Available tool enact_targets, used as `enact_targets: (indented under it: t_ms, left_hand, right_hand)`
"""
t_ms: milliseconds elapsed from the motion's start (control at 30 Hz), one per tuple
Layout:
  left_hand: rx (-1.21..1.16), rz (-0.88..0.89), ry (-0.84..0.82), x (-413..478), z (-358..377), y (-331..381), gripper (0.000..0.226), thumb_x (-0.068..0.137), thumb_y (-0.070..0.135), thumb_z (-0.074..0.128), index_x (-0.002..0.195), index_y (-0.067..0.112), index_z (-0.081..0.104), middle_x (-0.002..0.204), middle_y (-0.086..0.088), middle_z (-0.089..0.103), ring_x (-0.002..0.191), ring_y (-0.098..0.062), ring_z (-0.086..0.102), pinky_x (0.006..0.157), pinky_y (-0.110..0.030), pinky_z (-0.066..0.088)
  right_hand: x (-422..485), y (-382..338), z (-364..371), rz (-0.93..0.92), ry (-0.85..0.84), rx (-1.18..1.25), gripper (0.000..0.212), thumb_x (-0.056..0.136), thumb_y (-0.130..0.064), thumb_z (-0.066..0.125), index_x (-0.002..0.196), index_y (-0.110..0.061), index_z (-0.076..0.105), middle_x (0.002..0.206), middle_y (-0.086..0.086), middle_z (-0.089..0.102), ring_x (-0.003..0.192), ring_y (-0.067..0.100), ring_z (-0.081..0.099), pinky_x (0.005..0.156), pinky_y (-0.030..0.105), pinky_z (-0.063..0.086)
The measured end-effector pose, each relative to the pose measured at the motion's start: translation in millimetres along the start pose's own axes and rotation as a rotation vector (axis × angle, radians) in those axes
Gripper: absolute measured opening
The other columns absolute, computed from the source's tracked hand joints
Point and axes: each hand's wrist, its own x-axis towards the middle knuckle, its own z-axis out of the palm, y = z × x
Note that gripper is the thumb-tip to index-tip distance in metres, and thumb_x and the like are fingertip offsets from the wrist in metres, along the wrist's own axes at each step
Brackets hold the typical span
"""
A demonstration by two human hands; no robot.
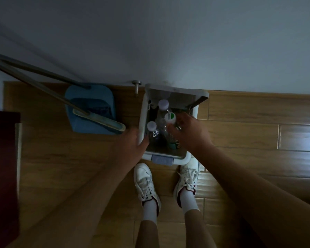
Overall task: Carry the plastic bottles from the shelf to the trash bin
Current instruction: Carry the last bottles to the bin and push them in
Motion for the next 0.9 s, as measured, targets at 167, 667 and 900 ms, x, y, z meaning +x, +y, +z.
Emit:
enact_targets:
  t_ms: [167,667,900]
  left_hand:
    - [0.071,-0.080,-0.078,-21.9,-10.4,-35.3,0.037,0.098,0.052,0.044,0.118,0.026,0.060,0.105,0.008,0.066,0.086,-0.005,0.062,0.071,-0.026,0.053]
    - [-0.109,-0.226,-0.073,-47.0,-10.9,-81.7,0.035,0.098,0.046,0.049,0.118,0.022,0.063,0.111,0.005,0.068,0.095,-0.009,0.064,0.073,-0.026,0.052]
    - [-0.158,-0.243,-0.072,-53.6,-25.4,-72.6,0.035,0.099,0.044,0.049,0.121,0.020,0.062,0.114,0.002,0.068,0.097,-0.012,0.064,0.080,-0.032,0.055]
  right_hand:
    - [19.9,-4.0,-6.5,0.128,-0.051,0.013,0.027,0.095,-0.045,0.054,0.110,-0.024,0.062,0.096,-0.006,0.070,0.076,0.004,0.064,0.056,0.018,0.046]
    - [8.9,-9.6,-12.3,0.069,0.044,-0.038,0.035,0.093,-0.043,0.054,0.123,-0.025,0.060,0.119,-0.003,0.067,0.095,0.013,0.064,0.057,0.013,0.038]
    - [-24.2,-30.8,-37.6,-0.111,0.117,-0.079,0.047,0.091,-0.028,0.058,0.137,-0.021,0.048,0.140,0.002,0.053,0.122,0.024,0.057,0.093,0.039,0.056]
